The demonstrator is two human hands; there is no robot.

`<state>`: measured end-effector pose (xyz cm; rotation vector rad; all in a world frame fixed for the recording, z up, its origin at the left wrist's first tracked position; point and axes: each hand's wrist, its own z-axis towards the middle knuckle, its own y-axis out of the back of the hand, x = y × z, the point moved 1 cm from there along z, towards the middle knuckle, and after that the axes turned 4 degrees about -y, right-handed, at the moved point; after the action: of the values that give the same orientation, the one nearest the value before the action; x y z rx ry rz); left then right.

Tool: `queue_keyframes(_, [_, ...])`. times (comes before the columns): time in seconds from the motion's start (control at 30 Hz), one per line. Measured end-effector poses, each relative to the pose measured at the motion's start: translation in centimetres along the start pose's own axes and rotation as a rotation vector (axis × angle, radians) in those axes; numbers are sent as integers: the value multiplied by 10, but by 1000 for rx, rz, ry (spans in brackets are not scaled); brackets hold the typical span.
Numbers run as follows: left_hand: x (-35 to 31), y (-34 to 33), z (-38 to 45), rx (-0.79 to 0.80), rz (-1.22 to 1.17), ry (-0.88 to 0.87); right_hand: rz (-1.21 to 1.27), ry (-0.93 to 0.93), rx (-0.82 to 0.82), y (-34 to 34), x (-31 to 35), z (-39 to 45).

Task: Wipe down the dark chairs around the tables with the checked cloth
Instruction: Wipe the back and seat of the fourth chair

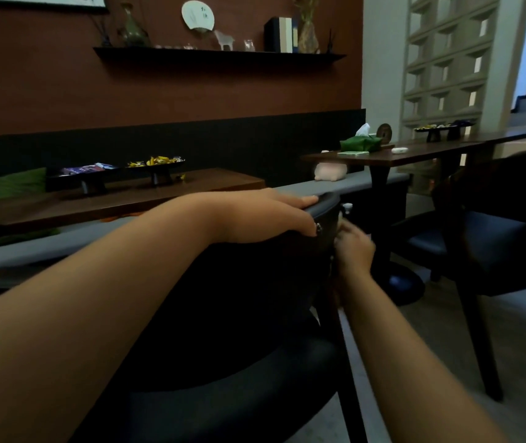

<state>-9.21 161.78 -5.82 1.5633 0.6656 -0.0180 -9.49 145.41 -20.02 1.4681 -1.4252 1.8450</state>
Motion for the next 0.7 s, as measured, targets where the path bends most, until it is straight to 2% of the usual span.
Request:
queue_keyframes(0.07, [2,0,1,-7,0,0,105,127,30,-6,16,-5])
queue_keyframes(0.13, [2,0,2,-9,6,3,90,144,-17,-5,8,-3])
queue_keyframes(0.3, [4,1,2,-15,22,30,55,-112,-128,11,-49,19])
queue_keyframes(0.37, [4,1,2,-24,20,36,32,-126,-144,10,-43,12])
queue_keyframes(0.5, [4,1,4,-26,-12,37,143,266,-15,-8,5,-40])
queue_keyframes(0.57, [4,0,5,-27,-31,40,194,430,-22,-11,14,-58])
queue_keyframes(0.63, [4,0,5,-38,-20,32,153,425,-100,-11,-1,-56])
queue_keyframes(0.7, [3,1,4,-45,3,26,115,304,-186,-6,-28,-49])
